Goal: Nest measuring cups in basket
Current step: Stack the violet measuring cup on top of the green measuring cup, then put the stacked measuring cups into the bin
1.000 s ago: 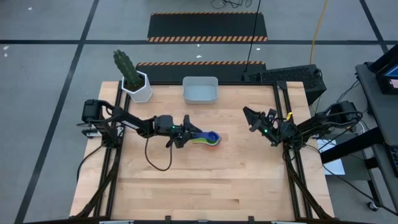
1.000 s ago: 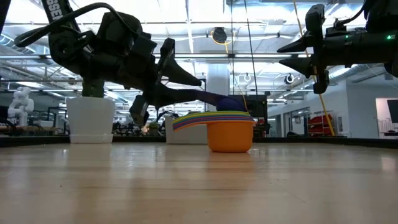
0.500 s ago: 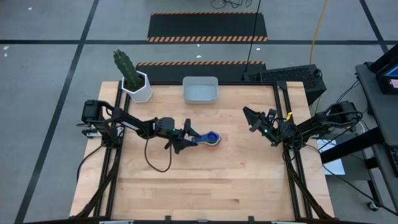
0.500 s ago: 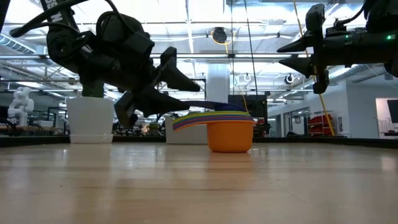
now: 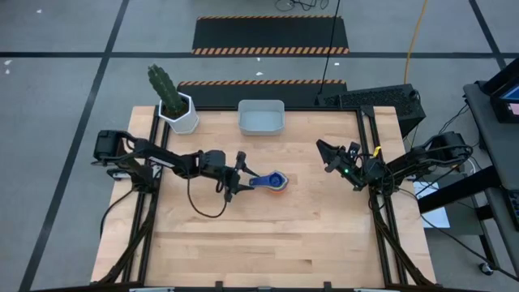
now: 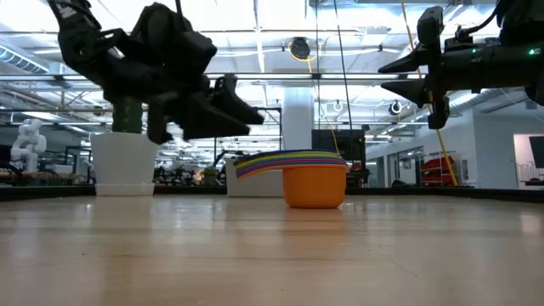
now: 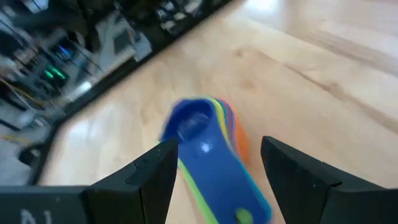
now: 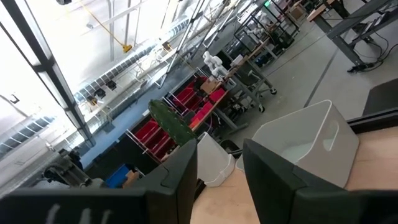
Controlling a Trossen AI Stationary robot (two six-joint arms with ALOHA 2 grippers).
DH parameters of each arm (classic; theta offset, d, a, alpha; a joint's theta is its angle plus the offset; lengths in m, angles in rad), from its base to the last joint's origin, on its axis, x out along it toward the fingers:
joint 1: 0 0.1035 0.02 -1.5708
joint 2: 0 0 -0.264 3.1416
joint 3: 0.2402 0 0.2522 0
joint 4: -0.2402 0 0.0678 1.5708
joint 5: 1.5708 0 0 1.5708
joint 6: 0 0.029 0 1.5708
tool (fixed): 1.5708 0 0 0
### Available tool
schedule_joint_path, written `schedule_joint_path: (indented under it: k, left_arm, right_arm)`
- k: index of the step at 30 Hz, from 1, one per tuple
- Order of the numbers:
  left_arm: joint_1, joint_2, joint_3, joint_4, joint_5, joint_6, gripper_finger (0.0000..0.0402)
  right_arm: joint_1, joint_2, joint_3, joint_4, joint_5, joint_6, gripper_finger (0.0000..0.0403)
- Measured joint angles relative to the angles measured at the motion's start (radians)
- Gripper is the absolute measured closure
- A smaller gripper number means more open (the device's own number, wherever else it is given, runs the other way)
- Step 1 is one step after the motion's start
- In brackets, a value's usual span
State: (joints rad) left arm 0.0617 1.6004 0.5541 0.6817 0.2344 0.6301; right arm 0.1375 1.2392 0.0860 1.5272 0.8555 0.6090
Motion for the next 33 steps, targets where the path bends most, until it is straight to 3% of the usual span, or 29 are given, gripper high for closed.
schedule_joint_path:
  k: [5, 10, 17, 27, 30, 33]
  left_arm:
    - [-0.007, -0.063, -0.001, -0.084, -0.035, -0.122, 0.0167]
    - [-0.006, -0.102, -0.002, -0.089, -0.135, -0.360, 0.0167]
    - [-0.025, -0.104, -0.002, -0.120, -0.149, -0.605, 0.0167]
    - [-0.130, -0.104, 0.002, -0.053, -0.170, -0.584, 0.0167]
    - [-0.162, -0.104, 0.031, -0.074, -0.243, -0.586, 0.0167]
    - [-0.212, -0.104, 0.085, -0.211, -0.364, -0.561, 0.0167]
  right_arm:
    - [0.000, 0.000, 0.000, -0.010, 0.000, 0.000, 0.0282]
    - [0.004, 0.000, 0.000, -0.031, -0.023, 0.013, 0.0282]
    - [0.027, 0.000, 0.000, -0.037, -0.069, -0.003, 0.0282]
    - [0.028, 0.000, 0.000, -0.037, -0.127, 0.010, 0.0282]
    - [0.028, 0.000, 0.000, -0.041, -0.128, 0.029, 0.0282]
    - [0.028, 0.000, 0.001, -0.043, -0.128, 0.031, 0.0282]
